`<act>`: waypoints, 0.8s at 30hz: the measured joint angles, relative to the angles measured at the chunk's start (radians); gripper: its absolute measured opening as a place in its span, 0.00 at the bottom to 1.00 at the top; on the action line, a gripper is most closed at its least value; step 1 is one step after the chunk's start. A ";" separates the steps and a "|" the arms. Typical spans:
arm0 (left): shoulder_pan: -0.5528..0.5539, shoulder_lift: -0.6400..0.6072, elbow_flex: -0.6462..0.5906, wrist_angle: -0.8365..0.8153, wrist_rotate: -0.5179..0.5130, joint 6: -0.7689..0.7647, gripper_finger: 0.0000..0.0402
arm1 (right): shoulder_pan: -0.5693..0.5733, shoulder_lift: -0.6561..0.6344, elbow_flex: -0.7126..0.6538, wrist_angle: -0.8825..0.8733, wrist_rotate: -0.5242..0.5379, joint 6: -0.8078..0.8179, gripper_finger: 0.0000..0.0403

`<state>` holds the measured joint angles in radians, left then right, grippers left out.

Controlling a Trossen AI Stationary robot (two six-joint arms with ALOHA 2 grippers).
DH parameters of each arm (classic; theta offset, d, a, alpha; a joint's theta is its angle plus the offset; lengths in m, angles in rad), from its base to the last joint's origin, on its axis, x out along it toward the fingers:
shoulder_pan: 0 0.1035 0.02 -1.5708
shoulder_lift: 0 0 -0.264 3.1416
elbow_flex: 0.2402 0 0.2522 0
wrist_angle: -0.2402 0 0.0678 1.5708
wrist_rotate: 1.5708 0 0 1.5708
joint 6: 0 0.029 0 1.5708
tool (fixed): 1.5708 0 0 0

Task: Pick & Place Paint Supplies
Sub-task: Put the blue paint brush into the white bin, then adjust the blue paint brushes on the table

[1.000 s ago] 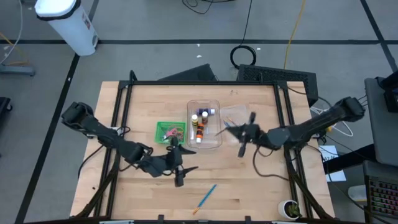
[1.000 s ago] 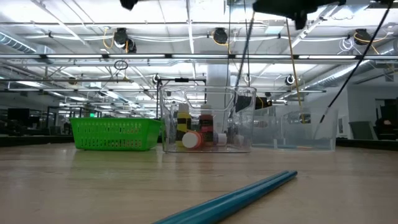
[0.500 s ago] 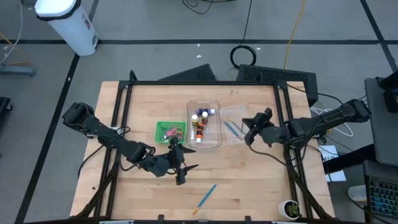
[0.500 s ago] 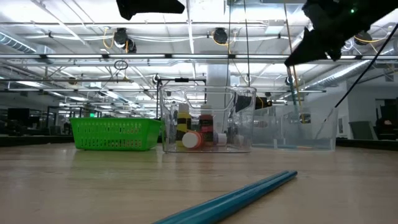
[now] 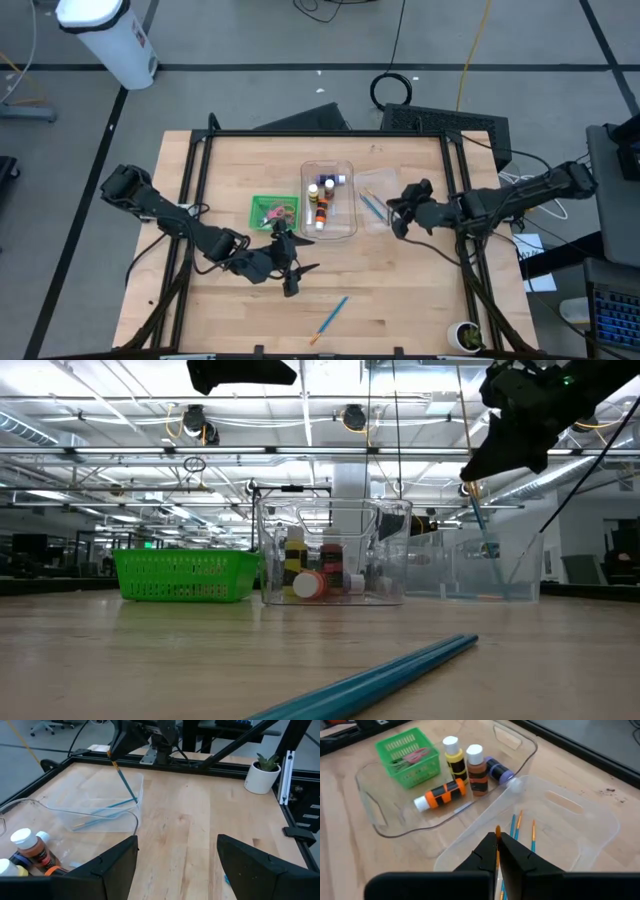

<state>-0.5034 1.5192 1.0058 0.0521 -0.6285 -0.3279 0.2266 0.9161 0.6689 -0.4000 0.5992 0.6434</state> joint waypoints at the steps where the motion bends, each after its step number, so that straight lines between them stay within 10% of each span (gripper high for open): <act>1: 0.000 0.000 0.000 -0.002 0.000 -0.001 0.70 | -0.005 0.004 0.000 0.000 0.001 0.000 0.01; 24: 0.000 0.000 0.000 -0.005 0.001 -0.038 0.70 | -0.018 0.032 0.000 0.137 0.021 -0.138 0.45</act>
<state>-0.5034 1.5189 1.0054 0.0466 -0.6273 -0.3654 0.2091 0.9482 0.6693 -0.2634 0.6203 0.5056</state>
